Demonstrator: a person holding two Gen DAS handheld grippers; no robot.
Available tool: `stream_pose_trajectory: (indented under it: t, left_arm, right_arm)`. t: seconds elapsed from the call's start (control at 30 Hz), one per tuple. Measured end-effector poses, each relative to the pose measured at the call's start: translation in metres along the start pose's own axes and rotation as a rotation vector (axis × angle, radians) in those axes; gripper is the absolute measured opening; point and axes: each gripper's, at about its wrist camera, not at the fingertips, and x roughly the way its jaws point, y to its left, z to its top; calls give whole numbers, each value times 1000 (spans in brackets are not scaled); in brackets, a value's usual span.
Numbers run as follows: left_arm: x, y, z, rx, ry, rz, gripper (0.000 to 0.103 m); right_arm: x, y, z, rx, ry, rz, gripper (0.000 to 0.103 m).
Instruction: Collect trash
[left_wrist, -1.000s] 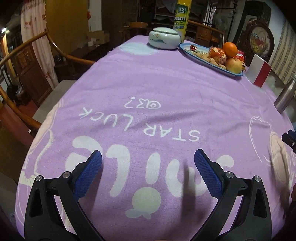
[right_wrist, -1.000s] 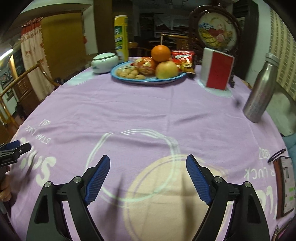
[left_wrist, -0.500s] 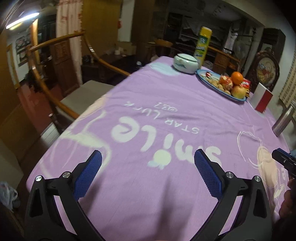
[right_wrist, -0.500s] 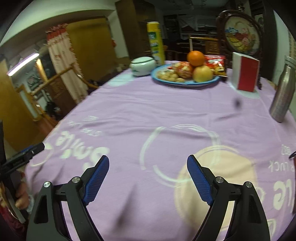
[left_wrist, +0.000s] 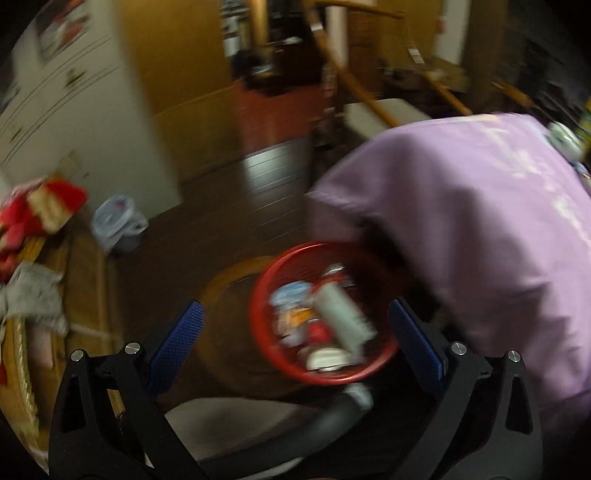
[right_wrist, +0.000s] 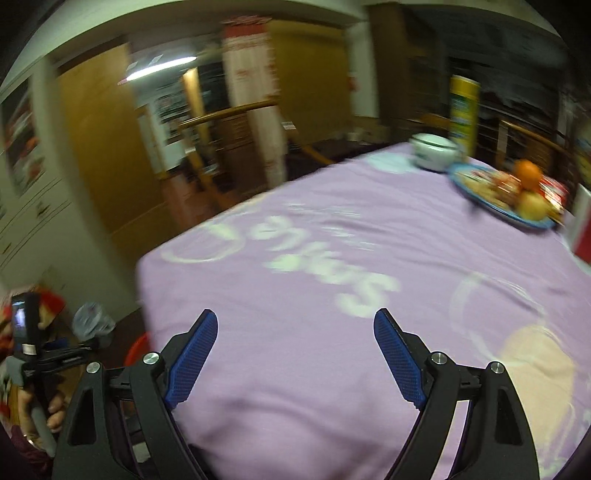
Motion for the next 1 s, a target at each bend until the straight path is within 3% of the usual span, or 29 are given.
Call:
stream_pose_trajectory:
  t: [0.23,0.33,0.43,0.57,1.0]
  left_arm:
    - [23,47,3,-58,-24,-40,96]
    - [36,62,3,-54,-41,-17,96]
    - [50,68,3,-70,-17,-56,96]
    - [64,71,2,-88,10,-81,96]
    - [67,56,0,-23,-17,-10,96]
  right_arm:
    - [43,134,3,-174,113,160,85]
    - [62,174,-5,-239,170,163,85]
    - [82,203,-16,-291,231,135,85]
    - [102,219,-28,-312,299,113,85]
    - [145,233,-62,-371,416,142,85]
